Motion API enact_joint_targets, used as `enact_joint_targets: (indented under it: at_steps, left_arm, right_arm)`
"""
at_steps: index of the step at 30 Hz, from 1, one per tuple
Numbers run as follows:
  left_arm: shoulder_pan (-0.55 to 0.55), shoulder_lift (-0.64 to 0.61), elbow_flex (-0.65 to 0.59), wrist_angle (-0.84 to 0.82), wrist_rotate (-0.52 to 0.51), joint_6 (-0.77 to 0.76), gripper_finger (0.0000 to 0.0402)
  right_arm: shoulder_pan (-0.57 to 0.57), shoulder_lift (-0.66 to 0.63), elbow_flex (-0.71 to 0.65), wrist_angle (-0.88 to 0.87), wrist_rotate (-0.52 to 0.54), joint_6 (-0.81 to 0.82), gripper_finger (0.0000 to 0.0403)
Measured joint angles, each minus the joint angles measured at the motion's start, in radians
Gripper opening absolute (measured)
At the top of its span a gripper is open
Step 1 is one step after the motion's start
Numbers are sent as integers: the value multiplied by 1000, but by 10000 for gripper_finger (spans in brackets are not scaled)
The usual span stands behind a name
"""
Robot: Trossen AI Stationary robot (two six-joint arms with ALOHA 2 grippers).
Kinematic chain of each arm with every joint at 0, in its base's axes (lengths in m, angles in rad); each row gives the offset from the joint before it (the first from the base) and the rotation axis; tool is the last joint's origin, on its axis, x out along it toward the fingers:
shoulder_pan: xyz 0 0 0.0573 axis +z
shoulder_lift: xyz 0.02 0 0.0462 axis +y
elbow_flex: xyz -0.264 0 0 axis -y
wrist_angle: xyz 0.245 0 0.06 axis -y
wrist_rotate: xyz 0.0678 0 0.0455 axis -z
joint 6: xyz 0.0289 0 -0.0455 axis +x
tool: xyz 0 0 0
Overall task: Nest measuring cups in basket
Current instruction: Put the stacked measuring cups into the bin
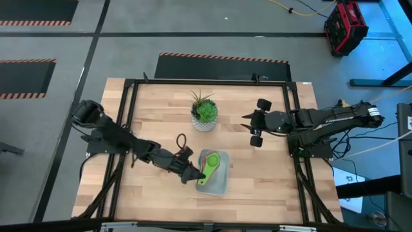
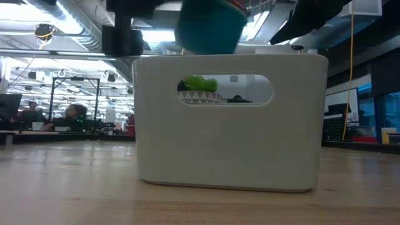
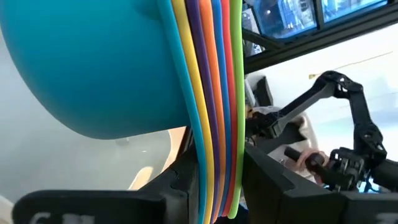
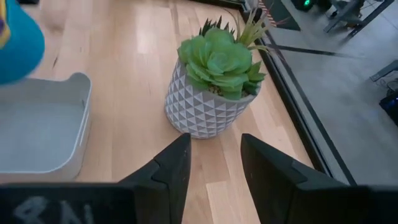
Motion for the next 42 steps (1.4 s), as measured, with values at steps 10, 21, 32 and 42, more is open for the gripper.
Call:
enact_joint_targets:
  at_steps: [10,21,32,42]
  left_arm:
    - [59,155,2,158,102,-93,85]
    - [91,241,2,175,138,-141,85]
    - [109,246,2,148,137,-159,85]
    - [104,246,2,58,137,-167,85]
  right_arm:
    - [0,0,0,162,-299,1,145]
    - [0,0,0,238,-363,0,145]
    - [0,0,0,236,-363,0,145]
    - [0,0,0,236,-363,0,145]
